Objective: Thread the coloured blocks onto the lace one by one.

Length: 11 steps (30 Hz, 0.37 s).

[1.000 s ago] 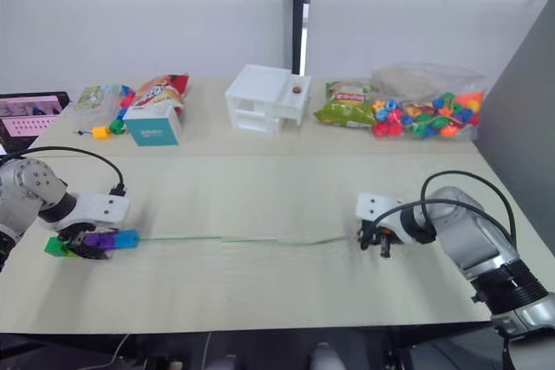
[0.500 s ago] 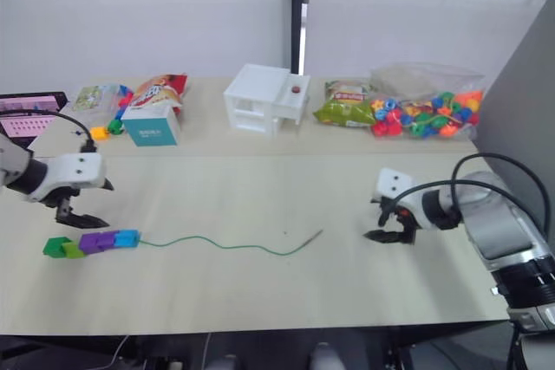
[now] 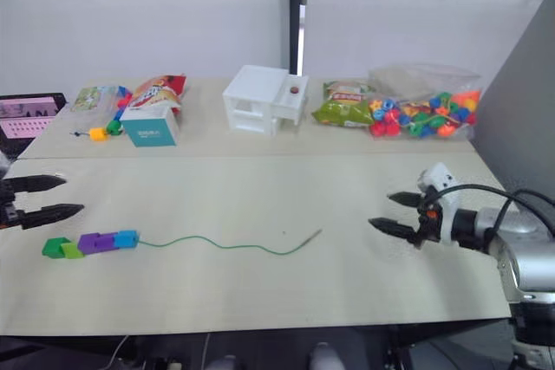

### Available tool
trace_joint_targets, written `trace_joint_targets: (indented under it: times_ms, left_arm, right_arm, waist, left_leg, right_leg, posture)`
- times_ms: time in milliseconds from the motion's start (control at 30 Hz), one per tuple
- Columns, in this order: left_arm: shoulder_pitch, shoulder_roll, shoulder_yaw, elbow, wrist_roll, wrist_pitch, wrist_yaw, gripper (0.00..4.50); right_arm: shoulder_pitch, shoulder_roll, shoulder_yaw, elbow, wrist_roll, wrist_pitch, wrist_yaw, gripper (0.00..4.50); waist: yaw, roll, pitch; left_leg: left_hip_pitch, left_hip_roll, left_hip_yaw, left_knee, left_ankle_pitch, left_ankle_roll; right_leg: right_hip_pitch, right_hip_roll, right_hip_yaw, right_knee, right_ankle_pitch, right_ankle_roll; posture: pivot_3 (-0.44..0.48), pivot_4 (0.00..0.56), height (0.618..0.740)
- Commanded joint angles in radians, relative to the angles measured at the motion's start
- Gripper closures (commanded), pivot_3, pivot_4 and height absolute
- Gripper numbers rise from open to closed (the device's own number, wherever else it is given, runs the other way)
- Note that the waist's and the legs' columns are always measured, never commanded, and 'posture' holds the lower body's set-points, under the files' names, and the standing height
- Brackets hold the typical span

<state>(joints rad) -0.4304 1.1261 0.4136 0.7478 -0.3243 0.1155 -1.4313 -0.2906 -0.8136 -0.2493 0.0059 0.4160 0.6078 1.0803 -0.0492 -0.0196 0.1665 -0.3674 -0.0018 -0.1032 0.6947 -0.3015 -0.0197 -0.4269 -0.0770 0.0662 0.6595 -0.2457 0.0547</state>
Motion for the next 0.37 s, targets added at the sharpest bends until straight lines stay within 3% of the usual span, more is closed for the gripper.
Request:
trace_joint_targets:
  times_ms: [33, 233, 367]
  left_arm:
    - [0.106, -0.011, 0.111, -0.033, -0.063, 0.045, 0.071, 0.0]
    - [0.284, -0.06, 0.214, -0.045, -0.032, -0.097, 0.259, 0.0]
    - [0.349, -0.066, 0.238, -0.027, -0.042, -0.144, 0.283, 0.0]
  right_arm:
    - [-0.009, 0.016, -0.025, 0.078, -0.008, -0.084, -0.033, 0.02]
    - [-0.072, 0.037, -0.018, 0.249, -0.021, -0.187, -0.043, 0.02]
    - [-0.088, 0.029, -0.003, 0.29, -0.027, -0.218, -0.028, 0.02]
  waist:
    - [0.0, 0.0, 0.0]
    - [0.005, 0.001, 0.0]
    - [0.008, 0.001, 0.0]
  left_leg:
    - [0.0, 0.0, 0.0, 0.0, 0.0, 0.0]
    - [0.002, 0.0, 0.001, 0.0, 0.0, 0.0]
    - [0.002, 0.0, 0.002, 0.0, 0.0, -0.001]
  right_leg:
    - [0.0, 0.0, 0.0, -0.001, 0.0, 0.0]
    - [0.0, 0.0, 0.001, -0.003, 0.0, 0.0]
    - [0.001, -0.001, 0.001, -0.004, 0.0, 0.0]
  posture:
    - [0.0, 0.15, 0.74]
    - [0.0, 0.15, 0.74]
    - [0.0, 0.15, 0.74]
